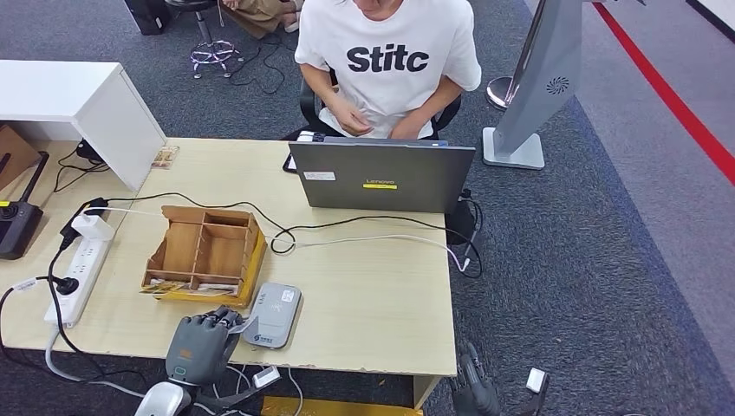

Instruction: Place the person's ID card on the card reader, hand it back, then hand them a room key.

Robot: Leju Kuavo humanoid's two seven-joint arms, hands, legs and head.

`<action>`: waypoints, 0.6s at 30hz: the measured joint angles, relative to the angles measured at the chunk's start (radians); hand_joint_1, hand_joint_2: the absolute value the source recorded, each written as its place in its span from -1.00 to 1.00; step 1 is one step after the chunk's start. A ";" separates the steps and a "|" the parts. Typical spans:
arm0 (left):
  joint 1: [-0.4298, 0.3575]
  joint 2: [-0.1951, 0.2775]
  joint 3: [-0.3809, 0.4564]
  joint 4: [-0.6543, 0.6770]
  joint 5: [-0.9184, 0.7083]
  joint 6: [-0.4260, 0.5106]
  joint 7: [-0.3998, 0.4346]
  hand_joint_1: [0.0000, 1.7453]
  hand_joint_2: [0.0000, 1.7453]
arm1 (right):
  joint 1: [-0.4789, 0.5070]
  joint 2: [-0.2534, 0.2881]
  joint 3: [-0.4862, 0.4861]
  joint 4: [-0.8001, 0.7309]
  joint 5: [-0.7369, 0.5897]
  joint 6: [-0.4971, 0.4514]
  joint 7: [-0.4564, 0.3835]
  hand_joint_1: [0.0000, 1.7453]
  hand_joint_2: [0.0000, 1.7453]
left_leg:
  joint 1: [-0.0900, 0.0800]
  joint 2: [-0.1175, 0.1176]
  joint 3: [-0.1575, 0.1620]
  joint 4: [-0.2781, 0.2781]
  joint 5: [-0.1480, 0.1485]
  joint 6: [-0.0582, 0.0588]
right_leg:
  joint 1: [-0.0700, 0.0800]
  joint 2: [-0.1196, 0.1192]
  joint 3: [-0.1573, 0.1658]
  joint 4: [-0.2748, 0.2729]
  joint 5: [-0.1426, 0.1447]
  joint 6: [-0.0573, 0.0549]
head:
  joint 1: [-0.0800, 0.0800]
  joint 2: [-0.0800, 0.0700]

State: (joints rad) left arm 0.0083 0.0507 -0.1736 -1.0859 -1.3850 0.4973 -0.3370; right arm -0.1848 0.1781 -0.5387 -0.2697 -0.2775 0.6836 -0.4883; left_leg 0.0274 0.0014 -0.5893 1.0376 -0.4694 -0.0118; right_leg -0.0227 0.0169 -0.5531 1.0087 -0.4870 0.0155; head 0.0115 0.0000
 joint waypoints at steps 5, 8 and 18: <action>0.000 -0.004 0.001 -0.004 0.055 0.067 0.003 1.00 1.00 | 0.000 0.000 0.000 0.000 -0.002 -0.004 -0.005 -1.00 1.00 | 0.000 0.000 0.000 0.000 0.000 0.000 | 0.000 0.000 0.000 0.000 0.000 0.000 | 0.000 0.000; 0.002 -0.007 0.008 -0.040 0.095 0.086 -0.006 1.00 1.00 | 0.000 0.000 0.002 0.000 -0.002 -0.010 -0.007 -1.00 1.00 | 0.000 0.000 0.000 0.000 0.001 0.000 | 0.000 0.000 0.000 0.000 0.000 0.000 | 0.000 0.000; -0.049 0.032 0.121 -0.196 0.124 0.086 -0.019 1.00 1.00 | -0.001 0.000 0.017 0.000 -0.001 -0.011 0.000 -1.00 1.00 | 0.001 0.000 0.000 -0.001 0.002 -0.002 | 0.001 0.000 -0.001 0.001 0.001 -0.002 | 0.000 0.000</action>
State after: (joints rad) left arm -0.0403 0.0829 -0.0523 -1.2822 -1.2609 0.5836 -0.3563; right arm -0.1860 0.1785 -0.5215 -0.2697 -0.2789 0.6730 -0.4885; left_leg 0.0284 0.0014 -0.5895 1.0370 -0.4672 -0.0141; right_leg -0.0222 0.0169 -0.5538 1.0094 -0.4857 0.0139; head 0.0114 0.0000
